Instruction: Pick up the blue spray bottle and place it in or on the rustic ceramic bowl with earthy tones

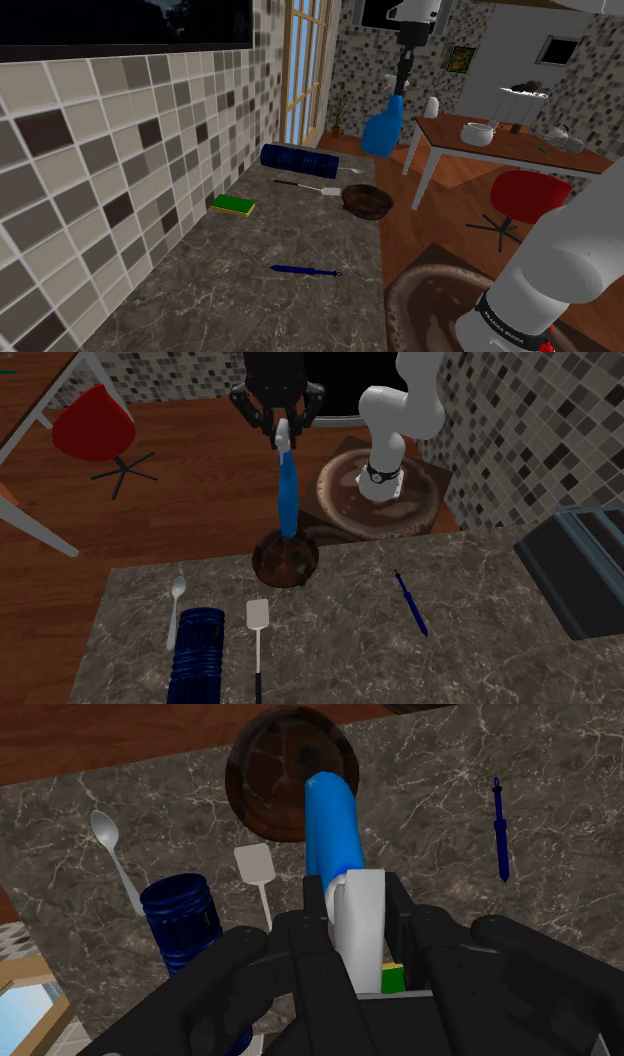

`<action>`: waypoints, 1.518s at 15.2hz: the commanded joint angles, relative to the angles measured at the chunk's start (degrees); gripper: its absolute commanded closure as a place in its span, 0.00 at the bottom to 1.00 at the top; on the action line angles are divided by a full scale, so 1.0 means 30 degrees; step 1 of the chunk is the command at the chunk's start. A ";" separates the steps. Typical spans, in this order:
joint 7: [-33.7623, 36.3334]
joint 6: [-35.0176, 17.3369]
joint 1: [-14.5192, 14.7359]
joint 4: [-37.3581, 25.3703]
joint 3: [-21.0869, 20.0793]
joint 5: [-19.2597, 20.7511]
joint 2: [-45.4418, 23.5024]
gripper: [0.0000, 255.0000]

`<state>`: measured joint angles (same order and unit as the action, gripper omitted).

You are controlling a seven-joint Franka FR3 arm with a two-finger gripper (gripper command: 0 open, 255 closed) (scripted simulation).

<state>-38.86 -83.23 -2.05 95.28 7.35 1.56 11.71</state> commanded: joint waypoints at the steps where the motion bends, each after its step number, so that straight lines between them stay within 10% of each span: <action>1: -0.0629 0.0188 -0.0220 -0.0513 0.0368 0.0048 -0.0337 1.00; 23: -0.0457 -0.5608 -0.0281 0.6525 0.0382 0.0239 0.0914 1.00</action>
<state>-40.26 -99.24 -2.89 113.99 8.49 2.26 14.36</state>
